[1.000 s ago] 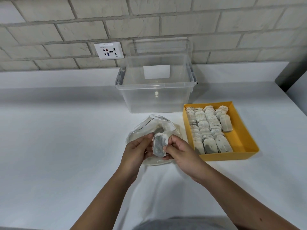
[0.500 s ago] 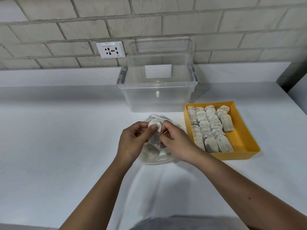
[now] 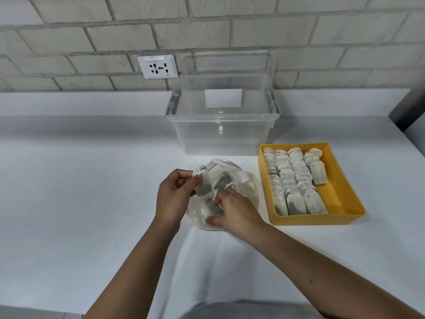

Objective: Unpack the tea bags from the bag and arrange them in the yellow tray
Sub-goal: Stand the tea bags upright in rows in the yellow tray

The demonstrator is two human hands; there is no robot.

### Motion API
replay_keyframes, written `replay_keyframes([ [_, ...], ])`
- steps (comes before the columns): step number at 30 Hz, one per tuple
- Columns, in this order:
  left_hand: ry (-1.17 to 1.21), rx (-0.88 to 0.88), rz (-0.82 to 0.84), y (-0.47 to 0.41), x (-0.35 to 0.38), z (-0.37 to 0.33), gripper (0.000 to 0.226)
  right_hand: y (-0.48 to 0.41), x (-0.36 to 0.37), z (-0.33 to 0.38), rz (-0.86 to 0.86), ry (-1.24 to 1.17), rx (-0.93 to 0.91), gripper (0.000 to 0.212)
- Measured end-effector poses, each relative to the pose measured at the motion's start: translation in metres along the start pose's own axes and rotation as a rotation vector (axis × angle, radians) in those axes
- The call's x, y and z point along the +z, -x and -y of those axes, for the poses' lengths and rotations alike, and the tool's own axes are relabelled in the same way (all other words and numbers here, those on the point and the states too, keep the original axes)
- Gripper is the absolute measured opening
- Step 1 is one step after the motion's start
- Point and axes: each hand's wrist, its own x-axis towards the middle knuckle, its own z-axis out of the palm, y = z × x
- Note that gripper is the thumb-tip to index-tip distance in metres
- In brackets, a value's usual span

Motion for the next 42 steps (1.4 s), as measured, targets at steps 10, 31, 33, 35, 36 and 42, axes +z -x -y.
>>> replay_keyframes([
  [10, 0.064, -0.136, -0.06, -0.004, -0.009, 0.003, 0.017, 0.009, -0.016, -0.007, -0.154, 0.037, -0.1, 0.015],
  [31, -0.077, -0.048, 0.303, 0.019, 0.011, -0.004, 0.015, -0.006, -0.078, 0.004, -0.161, -0.288, -0.225, 0.024],
  [33, -0.152, -0.009, 0.212, 0.014, 0.01, 0.002, 0.01, -0.009, -0.076, 0.005, -0.188, -0.355, -0.208, 0.018],
  [35, -0.194, 0.023, 0.102, 0.008, 0.007, 0.009, 0.005, -0.013, -0.071, 0.001, -0.258, -0.314, -0.135, 0.012],
  [36, -0.198, 0.033, 0.059, 0.005, 0.006, 0.011, 0.005, -0.013, -0.067, -0.002, -0.266, -0.219, -0.084, 0.012],
  [42, -0.172, 0.014, 0.0, -0.001, 0.003, 0.018, 0.005, -0.008, -0.023, -0.012, -0.04, 0.214, 0.028, 0.017],
])
